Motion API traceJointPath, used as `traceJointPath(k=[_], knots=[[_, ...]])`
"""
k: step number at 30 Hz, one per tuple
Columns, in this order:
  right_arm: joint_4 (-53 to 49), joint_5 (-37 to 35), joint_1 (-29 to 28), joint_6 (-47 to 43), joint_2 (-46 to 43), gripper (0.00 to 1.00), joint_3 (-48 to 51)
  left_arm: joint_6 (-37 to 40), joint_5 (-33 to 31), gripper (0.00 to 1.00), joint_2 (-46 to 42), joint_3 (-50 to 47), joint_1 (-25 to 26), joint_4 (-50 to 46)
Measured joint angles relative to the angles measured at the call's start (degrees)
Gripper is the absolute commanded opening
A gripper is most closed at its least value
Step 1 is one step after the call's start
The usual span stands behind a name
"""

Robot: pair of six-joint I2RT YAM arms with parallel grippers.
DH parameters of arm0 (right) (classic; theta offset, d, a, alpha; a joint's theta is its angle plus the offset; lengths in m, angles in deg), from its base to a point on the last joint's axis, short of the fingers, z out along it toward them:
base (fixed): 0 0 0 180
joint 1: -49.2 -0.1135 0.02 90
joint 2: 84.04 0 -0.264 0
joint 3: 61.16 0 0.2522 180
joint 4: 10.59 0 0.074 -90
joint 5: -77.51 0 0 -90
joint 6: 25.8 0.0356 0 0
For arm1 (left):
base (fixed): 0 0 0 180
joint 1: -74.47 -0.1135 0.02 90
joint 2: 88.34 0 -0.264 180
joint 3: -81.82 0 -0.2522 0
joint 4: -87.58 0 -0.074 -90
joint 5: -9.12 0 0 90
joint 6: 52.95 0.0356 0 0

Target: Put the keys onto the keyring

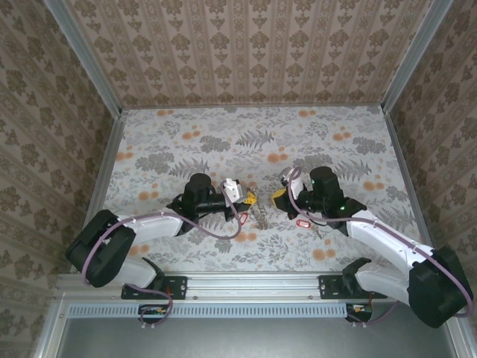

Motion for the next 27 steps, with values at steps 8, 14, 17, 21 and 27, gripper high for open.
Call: traceJointPath(k=[8, 14, 17, 21, 27], knots=[[7.0, 6.9, -0.5, -4.6, 0.4, 0.00, 0.0, -1.4, 1.1, 0.00, 1.1, -0.1, 0.0, 2.4], [7.5, 8.8, -2.0, -5.6, 3.5, 0.00, -1.2, -1.9, 1.4, 0.00, 1.1, -0.1, 0.0, 3.2], [8.1, 8.9, -2.7, -5.6, 4.5, 0.00, -1.8, -2.1, 1.5, 0.00, 1.1, -0.1, 0.0, 3.5], [9.7, 8.3, -3.5, -5.7, 5.0, 0.00, -2.3, -2.1, 1.6, 0.00, 1.1, -0.1, 0.0, 3.7], [10.6, 4.5, -4.4, -7.0, 5.0, 0.00, -2.3, -2.2, 1.9, 0.00, 1.1, -0.1, 0.0, 3.7]])
